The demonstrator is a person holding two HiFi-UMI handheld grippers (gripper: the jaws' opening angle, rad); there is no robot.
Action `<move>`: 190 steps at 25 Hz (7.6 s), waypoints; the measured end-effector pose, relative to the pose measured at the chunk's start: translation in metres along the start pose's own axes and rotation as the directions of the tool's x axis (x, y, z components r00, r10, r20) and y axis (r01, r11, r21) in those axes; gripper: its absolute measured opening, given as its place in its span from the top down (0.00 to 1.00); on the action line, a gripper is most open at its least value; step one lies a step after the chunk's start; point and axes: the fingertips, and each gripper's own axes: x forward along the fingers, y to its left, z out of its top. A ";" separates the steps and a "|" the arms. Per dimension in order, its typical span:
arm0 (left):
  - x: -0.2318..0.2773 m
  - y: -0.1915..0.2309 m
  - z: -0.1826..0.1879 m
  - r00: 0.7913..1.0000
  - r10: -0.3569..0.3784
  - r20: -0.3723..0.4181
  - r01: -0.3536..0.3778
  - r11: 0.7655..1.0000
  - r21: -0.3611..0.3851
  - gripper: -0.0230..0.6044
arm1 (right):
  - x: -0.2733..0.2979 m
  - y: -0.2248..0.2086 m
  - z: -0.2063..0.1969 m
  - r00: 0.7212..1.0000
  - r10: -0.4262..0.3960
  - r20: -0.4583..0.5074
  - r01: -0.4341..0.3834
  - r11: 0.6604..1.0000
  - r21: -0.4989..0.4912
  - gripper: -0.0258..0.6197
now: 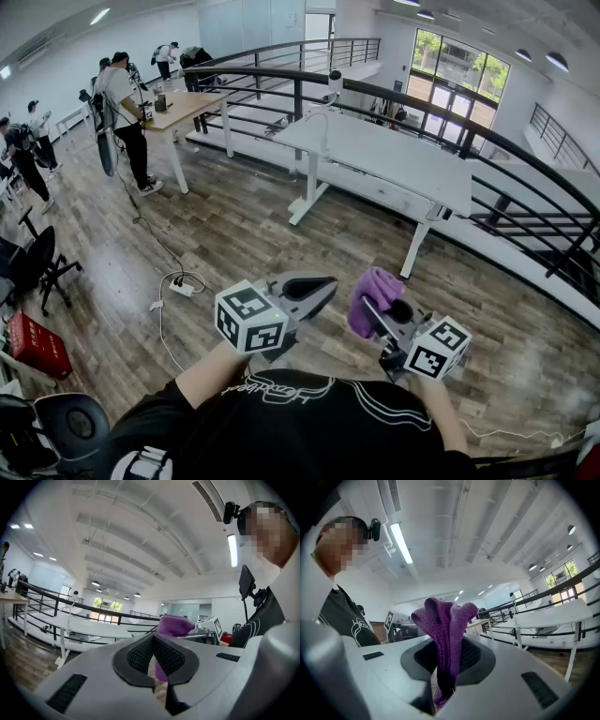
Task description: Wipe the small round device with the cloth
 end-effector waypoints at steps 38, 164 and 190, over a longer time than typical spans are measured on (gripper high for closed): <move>0.103 0.364 0.001 0.994 0.033 -0.101 -0.047 0.989 -0.142 0.95 | 0.264 -0.274 -0.010 0.996 -0.054 -0.068 0.061 0.993 0.102 0.87; 0.544 1.073 0.088 0.790 -0.283 -0.544 0.528 0.765 0.369 0.87 | 0.694 -0.959 0.303 0.955 0.149 0.257 -0.020 0.894 -0.447 0.87; 0.548 1.094 0.093 0.787 -0.265 -0.557 0.510 0.787 0.346 0.87 | 0.705 -0.955 0.288 0.971 0.201 0.131 -0.105 0.846 -0.522 0.87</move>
